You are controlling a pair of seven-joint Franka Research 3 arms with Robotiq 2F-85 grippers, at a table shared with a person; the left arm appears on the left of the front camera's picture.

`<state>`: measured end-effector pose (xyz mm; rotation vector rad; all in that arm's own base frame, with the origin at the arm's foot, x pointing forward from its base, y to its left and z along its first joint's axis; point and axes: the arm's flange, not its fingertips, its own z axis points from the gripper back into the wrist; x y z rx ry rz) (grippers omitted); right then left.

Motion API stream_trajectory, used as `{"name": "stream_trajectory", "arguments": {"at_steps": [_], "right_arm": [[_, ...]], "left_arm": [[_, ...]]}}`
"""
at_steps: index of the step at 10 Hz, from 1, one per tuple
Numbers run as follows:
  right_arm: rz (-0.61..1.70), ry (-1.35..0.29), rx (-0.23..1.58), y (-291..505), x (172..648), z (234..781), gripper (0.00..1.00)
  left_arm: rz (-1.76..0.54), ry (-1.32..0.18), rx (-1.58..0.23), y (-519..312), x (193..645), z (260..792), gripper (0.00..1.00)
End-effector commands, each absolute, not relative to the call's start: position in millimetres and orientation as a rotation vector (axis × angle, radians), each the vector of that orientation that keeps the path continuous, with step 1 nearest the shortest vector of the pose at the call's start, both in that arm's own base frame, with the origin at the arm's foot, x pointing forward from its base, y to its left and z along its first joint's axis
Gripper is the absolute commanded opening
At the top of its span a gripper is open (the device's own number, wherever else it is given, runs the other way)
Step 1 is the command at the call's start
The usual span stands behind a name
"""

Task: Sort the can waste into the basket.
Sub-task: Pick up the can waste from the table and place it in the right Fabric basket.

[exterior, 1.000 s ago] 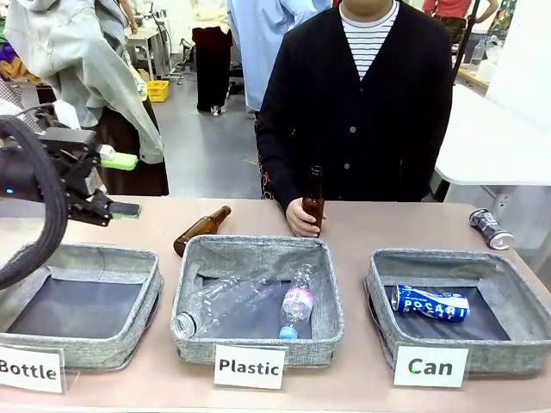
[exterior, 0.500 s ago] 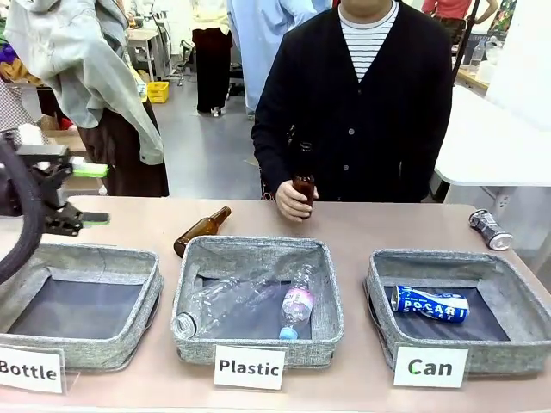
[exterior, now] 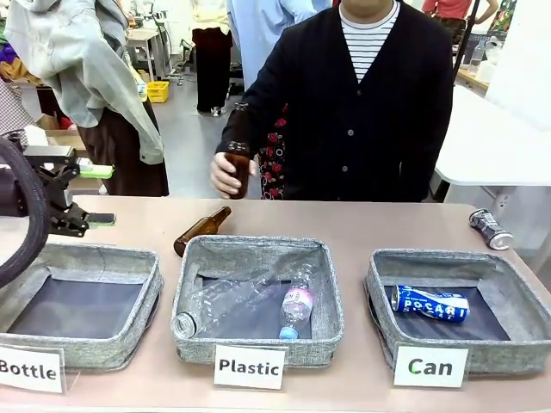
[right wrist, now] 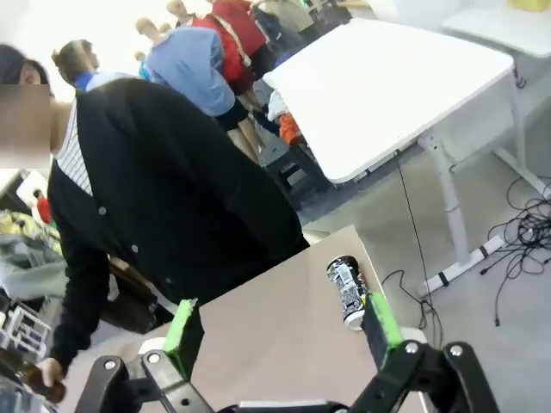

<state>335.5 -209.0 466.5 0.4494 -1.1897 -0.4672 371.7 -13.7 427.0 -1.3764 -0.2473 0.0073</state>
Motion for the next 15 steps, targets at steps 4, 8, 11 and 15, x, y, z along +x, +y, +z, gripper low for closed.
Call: {"name": "stream_trajectory", "arguments": {"at_steps": [4,8,11,15], "right_arm": [[0.069,-0.933,0.116,-168,425,508,1.00],[0.182,-0.802,0.059,-148,477,503,1.00],[0.156,-0.819,0.014,-137,496,488,1.00],[0.169,-0.825,0.024,-139,489,486,1.00]], "left_arm": [[0.343,-0.383,-1.082,104,260,481,1.00],[0.535,-0.579,-1.007,154,145,498,1.00],[0.489,-0.609,-1.061,154,168,494,1.00],[0.529,-0.596,-1.006,202,141,541,1.00]]}}
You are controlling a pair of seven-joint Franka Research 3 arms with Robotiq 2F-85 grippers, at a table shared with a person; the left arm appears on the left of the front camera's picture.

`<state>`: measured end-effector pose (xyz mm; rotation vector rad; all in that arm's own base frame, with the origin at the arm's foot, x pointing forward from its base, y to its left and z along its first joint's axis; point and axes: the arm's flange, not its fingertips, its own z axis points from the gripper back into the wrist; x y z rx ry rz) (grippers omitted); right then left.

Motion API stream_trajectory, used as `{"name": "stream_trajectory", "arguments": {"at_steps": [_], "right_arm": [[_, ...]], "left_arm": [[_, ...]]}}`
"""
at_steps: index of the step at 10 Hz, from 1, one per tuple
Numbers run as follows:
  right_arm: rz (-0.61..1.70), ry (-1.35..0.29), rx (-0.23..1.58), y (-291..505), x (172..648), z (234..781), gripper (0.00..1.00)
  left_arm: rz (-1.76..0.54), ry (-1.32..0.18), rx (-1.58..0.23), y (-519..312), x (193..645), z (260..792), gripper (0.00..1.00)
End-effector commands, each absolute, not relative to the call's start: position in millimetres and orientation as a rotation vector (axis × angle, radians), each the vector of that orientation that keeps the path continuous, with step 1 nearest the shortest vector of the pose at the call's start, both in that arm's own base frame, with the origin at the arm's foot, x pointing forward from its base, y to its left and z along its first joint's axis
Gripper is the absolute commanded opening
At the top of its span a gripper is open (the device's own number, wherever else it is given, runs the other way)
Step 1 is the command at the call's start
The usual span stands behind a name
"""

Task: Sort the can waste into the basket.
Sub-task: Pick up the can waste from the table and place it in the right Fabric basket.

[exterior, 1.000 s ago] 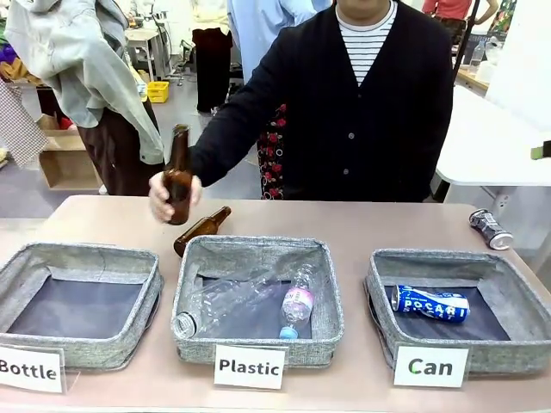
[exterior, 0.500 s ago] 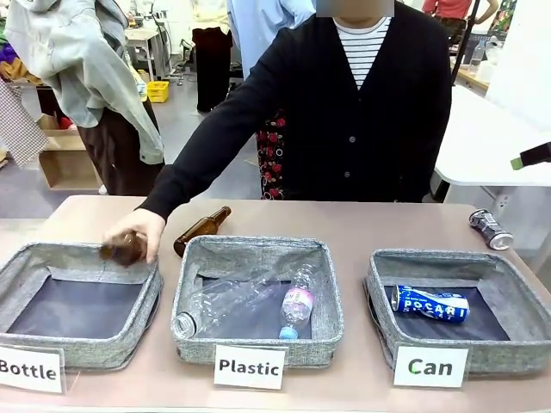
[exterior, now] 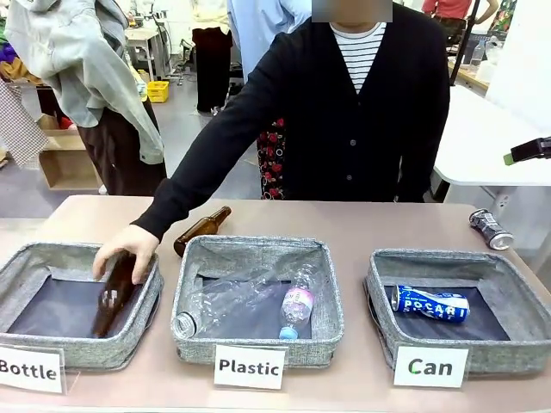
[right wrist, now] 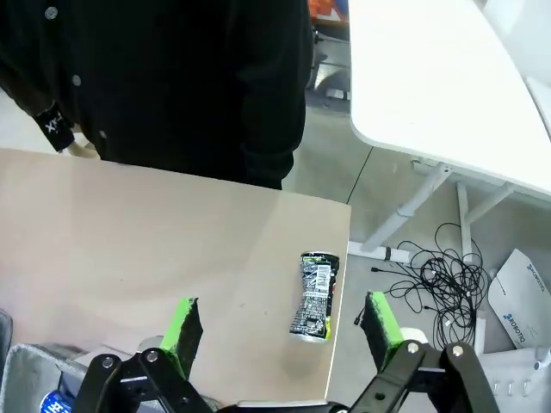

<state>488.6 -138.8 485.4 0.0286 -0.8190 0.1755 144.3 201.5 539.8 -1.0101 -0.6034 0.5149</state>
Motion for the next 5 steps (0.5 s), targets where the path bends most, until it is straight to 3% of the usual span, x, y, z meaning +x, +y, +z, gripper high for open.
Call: {"name": "stream_trajectory", "arguments": {"at_steps": [1,5], "right_arm": [[0.226,-0.766,0.000,-134,492,482,1.00],[0.235,-0.615,-0.051,-124,558,450,1.00]], "left_arm": [[0.529,-0.596,-1.006,202,141,541,1.00],[0.529,-0.596,-1.006,202,141,541,1.00]]}}
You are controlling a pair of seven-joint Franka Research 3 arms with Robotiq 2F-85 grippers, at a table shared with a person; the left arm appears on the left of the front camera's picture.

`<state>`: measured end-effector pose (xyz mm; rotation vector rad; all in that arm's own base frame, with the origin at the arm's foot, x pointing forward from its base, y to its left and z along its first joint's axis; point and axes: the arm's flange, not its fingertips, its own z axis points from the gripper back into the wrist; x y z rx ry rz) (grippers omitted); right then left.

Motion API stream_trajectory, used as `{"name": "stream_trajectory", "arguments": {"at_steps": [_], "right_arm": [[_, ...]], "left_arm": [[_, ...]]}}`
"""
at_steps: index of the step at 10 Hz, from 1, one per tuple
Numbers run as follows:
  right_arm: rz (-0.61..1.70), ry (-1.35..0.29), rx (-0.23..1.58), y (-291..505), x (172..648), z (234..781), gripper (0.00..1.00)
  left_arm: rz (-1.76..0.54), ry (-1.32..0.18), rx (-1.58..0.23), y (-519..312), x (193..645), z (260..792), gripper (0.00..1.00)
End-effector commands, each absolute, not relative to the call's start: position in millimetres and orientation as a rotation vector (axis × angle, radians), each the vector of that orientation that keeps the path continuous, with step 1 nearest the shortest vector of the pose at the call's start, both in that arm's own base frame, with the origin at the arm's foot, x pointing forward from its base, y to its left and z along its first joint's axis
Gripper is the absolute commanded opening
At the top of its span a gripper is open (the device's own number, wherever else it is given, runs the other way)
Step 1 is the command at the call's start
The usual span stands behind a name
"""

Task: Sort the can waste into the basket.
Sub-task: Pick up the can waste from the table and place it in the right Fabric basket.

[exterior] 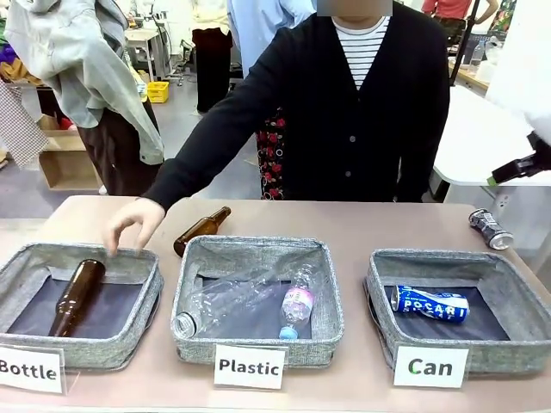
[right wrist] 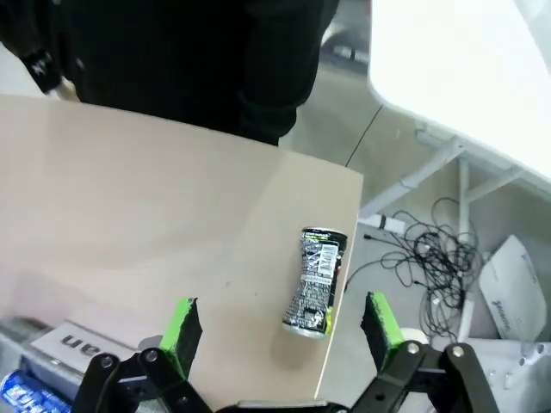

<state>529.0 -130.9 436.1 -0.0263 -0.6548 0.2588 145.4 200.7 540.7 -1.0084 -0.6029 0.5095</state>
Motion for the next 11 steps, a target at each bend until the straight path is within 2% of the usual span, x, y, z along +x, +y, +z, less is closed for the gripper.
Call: {"name": "stream_trajectory", "arguments": {"at_steps": [1,2,3,6,8,10,11], "right_arm": [[0.252,-0.593,-0.046,-121,574,440,1.00],[0.261,-0.559,-0.045,-117,583,427,1.00],[0.276,-0.542,-0.039,-111,588,417,1.00],[0.278,-0.461,-0.045,-102,601,392,1.00],[0.283,-0.419,-0.058,-96,607,378,1.00],[0.260,-0.392,-0.085,-96,614,367,1.00],[0.257,-0.379,-0.093,-96,617,362,1.00]], "left_arm": [[0.529,-0.596,-1.006,202,141,541,1.00],[0.509,-0.603,-1.008,201,145,541,1.00],[0.392,-0.518,-0.979,170,165,538,1.00],[0.180,-0.336,-0.915,103,252,525,1.00],[0.086,-0.232,-0.904,61,289,511,1.00],[-0.030,-0.174,-0.921,7,318,489,1.00],[-0.007,-0.206,-0.879,-9,328,478,1.00]]}}
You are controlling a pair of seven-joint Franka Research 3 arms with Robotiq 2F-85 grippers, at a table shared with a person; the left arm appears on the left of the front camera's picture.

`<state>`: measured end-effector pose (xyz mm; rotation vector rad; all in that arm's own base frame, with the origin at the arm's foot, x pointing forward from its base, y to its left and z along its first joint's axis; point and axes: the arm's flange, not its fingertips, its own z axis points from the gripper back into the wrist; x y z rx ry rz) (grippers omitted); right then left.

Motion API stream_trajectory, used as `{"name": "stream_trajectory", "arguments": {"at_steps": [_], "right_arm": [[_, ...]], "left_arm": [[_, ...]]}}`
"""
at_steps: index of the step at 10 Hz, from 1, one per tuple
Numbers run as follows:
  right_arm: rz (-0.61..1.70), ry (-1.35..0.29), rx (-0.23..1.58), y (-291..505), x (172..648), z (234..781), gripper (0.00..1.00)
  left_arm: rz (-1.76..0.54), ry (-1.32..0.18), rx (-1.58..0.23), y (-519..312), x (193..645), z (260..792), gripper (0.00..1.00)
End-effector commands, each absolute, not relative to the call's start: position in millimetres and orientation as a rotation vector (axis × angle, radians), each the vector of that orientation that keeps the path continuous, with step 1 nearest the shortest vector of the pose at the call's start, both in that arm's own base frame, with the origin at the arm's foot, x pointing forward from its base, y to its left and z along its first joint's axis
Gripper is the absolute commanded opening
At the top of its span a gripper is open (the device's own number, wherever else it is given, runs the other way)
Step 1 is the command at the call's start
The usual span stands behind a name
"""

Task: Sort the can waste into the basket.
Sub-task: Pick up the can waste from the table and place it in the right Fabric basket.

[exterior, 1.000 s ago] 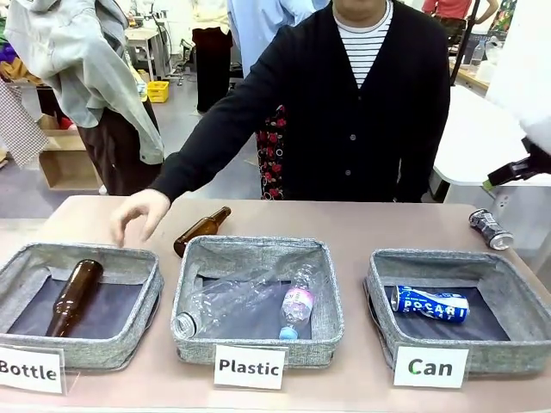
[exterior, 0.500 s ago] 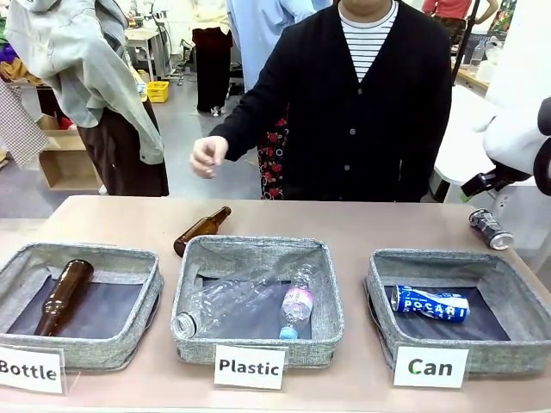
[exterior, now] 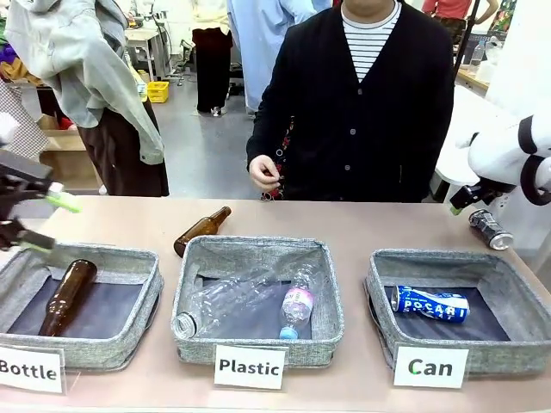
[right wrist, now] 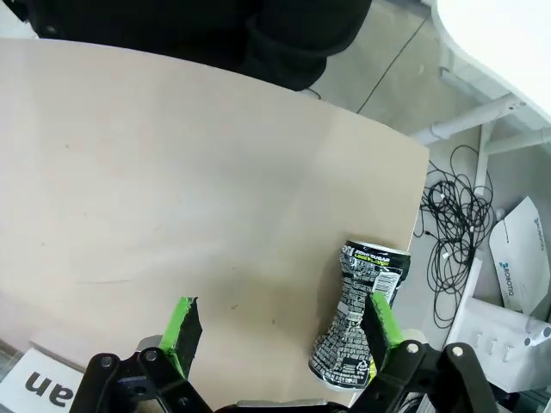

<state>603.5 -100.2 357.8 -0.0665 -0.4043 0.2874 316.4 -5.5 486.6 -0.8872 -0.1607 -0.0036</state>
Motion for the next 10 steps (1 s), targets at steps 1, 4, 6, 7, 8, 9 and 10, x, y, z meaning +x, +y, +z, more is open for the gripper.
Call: {"name": "stream_trajectory", "arguments": {"at_steps": [1,4,6,7,8,9,10], "right_arm": [[0.247,-0.368,-0.109,-98,620,358,1.00],[0.223,-0.376,-0.108,-107,609,362,1.00],[0.192,-0.364,-0.123,-123,602,365,1.00],[0.174,-0.354,-0.117,-134,601,360,1.00],[0.150,-0.360,-0.112,-144,603,357,1.00],[0.138,-0.359,-0.105,-149,605,354,1.00],[0.137,-0.361,-0.097,-152,608,350,1.00]], "left_arm": [[0.078,-0.201,-0.860,-17,337,470,1.00],[-0.004,-0.161,-0.887,-6,316,487,1.00],[-0.004,-0.161,-0.887,-6,316,487,1.00],[-0.004,-0.161,-0.887,-6,316,487,1.00],[-0.004,-0.161,-0.887,-6,316,487,1.00],[-0.004,-0.161,-0.887,-6,316,487,1.00],[-0.004,-0.161,-0.887,-6,316,487,1.00]]}}
